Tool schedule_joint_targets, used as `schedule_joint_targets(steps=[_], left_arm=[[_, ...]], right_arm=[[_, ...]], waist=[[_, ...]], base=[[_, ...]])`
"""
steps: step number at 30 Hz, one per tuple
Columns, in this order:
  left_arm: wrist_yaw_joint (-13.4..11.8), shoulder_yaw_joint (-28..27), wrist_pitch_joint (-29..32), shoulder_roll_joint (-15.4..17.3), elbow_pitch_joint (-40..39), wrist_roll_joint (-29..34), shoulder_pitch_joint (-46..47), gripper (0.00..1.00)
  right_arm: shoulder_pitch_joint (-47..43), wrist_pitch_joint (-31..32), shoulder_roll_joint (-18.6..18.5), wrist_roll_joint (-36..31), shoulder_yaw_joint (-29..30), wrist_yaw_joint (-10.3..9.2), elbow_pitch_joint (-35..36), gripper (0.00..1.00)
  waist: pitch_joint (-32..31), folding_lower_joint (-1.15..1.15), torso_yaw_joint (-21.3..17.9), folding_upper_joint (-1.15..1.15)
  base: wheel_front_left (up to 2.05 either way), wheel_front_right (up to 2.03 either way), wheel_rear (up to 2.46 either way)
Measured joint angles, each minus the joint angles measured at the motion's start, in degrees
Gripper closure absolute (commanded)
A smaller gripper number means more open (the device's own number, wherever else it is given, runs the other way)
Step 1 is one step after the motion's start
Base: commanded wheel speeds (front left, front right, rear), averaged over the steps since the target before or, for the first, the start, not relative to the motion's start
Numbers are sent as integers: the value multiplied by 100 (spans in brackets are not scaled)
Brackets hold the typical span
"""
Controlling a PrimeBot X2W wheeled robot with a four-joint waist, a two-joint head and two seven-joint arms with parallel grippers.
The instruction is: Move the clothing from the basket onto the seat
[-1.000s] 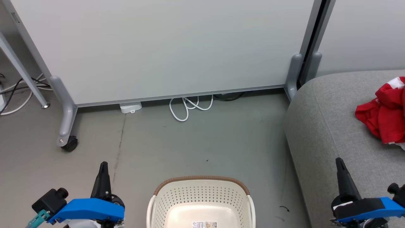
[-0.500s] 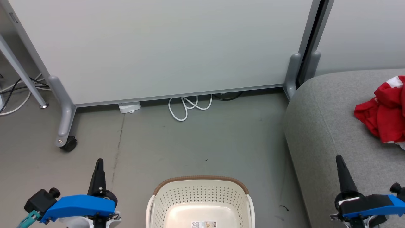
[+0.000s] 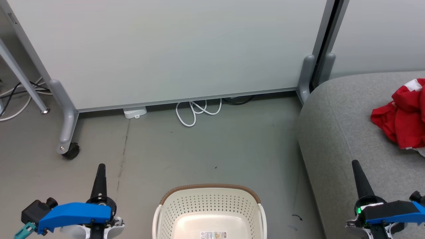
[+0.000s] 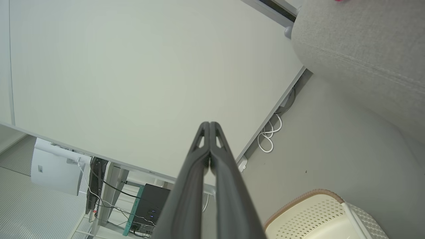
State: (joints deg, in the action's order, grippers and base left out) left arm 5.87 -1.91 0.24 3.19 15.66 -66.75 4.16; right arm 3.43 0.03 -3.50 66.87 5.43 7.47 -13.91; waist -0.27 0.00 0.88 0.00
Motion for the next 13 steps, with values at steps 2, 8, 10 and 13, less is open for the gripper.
schedule_joint_targets(steps=[2, 8, 10, 13], left_arm=[[7, -22, 22, -1, -8, -118, 13, 100], [23, -89, 114, -3, -27, -448, 38, 100], [25, -102, 132, -3, -34, -556, 46, 100], [34, -129, 177, -7, -40, -706, 51, 100]], right_arm=[[12, 44, 3, 99, 4, 0, -1, 100], [48, 126, 10, 434, 20, 0, -1, 100], [53, 145, 12, 541, 23, 0, -1, 100], [67, 192, 15, 705, 31, 0, -2, 100]], waist=[[2, 0, -3, 0], [7, 0, -13, 0], [8, 0, -16, 0], [11, 0, -21, 0]], base=[[0, 0, 0], [0, 0, 0], [0, 0, 0], [0, 0, 0]])
